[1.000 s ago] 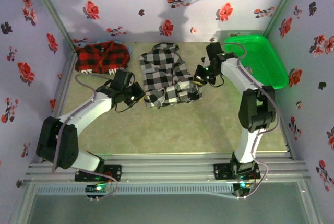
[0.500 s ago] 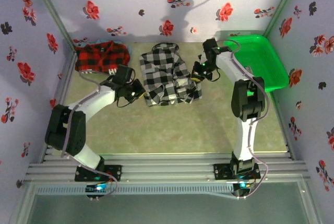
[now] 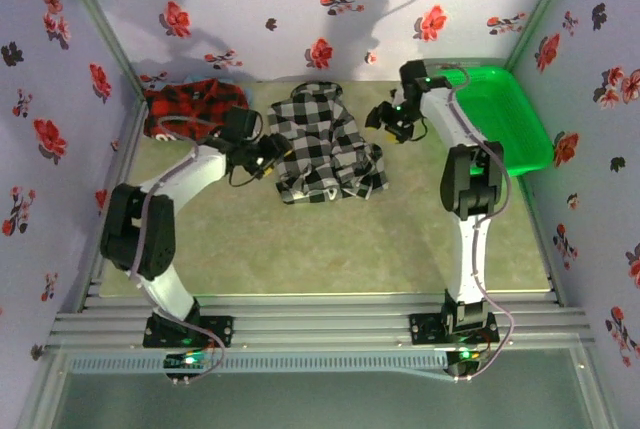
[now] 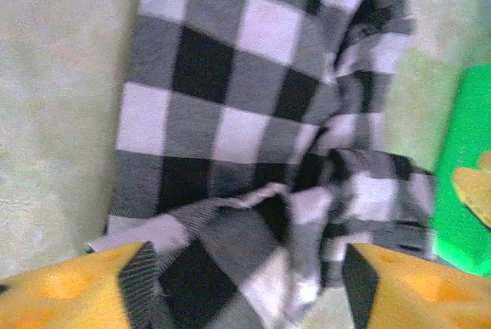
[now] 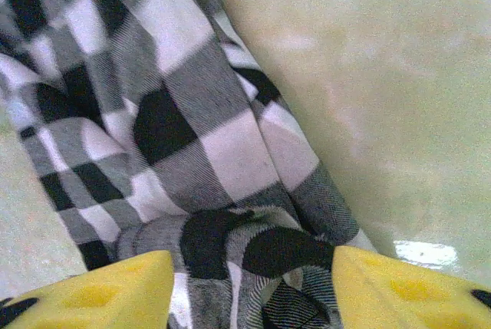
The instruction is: Fold and stack the long sleeve shirts
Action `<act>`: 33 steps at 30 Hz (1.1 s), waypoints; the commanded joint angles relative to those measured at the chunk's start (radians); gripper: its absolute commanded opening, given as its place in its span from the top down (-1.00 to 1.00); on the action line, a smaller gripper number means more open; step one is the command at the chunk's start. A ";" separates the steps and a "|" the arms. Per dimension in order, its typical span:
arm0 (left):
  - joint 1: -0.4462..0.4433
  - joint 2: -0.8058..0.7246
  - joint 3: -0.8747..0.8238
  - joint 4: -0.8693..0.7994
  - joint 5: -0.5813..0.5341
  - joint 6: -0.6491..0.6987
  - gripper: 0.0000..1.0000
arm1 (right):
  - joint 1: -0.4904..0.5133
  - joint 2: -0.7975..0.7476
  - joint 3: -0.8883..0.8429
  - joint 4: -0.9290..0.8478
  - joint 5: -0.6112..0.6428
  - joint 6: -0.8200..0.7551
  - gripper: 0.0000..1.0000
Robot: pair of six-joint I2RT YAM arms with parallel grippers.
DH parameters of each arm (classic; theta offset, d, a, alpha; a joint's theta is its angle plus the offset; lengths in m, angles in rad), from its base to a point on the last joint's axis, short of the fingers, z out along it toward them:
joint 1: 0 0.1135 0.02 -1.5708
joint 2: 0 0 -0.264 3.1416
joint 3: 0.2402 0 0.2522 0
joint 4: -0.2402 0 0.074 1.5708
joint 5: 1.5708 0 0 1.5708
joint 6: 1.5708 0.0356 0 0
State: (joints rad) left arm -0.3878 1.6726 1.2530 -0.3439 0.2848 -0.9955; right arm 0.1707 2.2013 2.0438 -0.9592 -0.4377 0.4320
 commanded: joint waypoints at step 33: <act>-0.171 0.257 0.184 -0.195 -0.018 0.161 0.68 | 0.159 -0.273 -0.796 0.522 -0.023 0.219 0.83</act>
State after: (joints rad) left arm -0.5720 1.8862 1.3682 -0.5053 0.2733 -0.8845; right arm 0.3237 1.8984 1.1778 -0.4191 -0.4717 0.6399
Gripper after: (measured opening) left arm 0.161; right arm 0.086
